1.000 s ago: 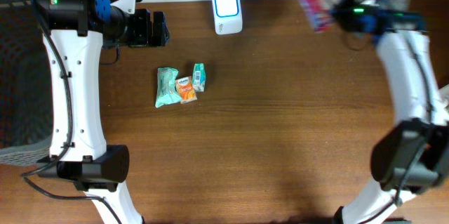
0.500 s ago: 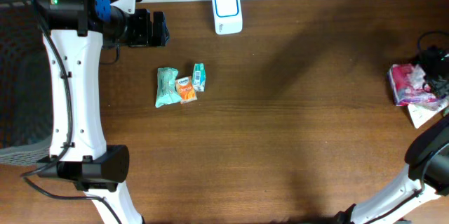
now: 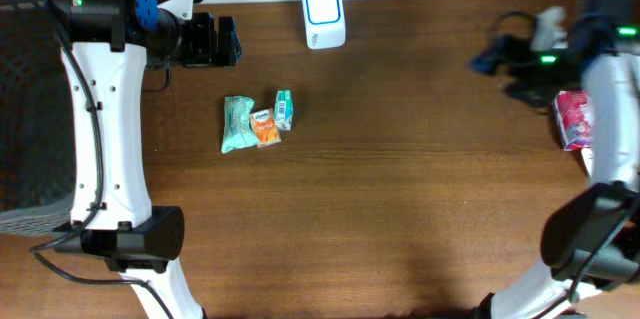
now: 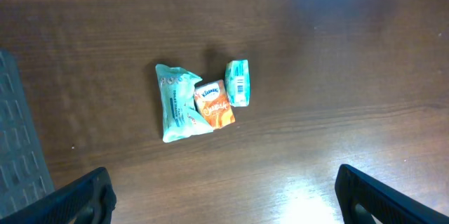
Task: Scan the item barcode
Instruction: 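Carry the red-purple pack to the far right and release it, then reach the right gripper to the small green pack and grasp it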
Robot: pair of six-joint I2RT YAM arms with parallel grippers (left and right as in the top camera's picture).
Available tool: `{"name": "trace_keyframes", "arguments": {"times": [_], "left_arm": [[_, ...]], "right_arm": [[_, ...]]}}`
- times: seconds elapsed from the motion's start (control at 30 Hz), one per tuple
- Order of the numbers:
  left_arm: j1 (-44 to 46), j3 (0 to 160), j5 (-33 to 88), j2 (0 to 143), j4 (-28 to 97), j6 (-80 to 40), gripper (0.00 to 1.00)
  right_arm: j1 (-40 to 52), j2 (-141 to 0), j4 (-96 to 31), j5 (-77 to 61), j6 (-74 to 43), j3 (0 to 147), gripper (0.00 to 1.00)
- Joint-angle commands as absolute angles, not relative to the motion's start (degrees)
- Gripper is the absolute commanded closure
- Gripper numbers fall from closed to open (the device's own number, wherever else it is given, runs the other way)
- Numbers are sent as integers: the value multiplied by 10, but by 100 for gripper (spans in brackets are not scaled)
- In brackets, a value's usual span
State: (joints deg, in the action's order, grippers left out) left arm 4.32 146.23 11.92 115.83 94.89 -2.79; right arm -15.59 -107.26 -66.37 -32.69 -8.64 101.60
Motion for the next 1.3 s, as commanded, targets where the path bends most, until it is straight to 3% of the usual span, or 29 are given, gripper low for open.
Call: {"name": "trace_keyframes", "arguments": {"times": [0.0, 0.17, 0.23, 0.67, 0.83, 1.17, 1.27], "left_arm": [[40, 1462, 120, 1162, 948, -30, 1], [40, 1462, 119, 1162, 948, -30, 1], [40, 1462, 119, 1162, 948, -30, 1], [40, 1462, 120, 1162, 948, -30, 1], [40, 1462, 120, 1162, 948, -30, 1], [40, 1462, 119, 1162, 948, -30, 1], [40, 1462, 120, 1162, 948, -30, 1]], "right_arm": [[-47, -1099, -629, -338, -87, 994, 1], [98, -1133, -550, -210, -230, 993, 1], [130, -1136, -541, -205, -232, 993, 1], [213, -1140, -418, -167, -235, 990, 1], [216, -1145, -373, -167, -293, 985, 20], [283, -1263, -238, -214, -350, 984, 25], [290, -1288, -223, -214, -350, 984, 36]]}}
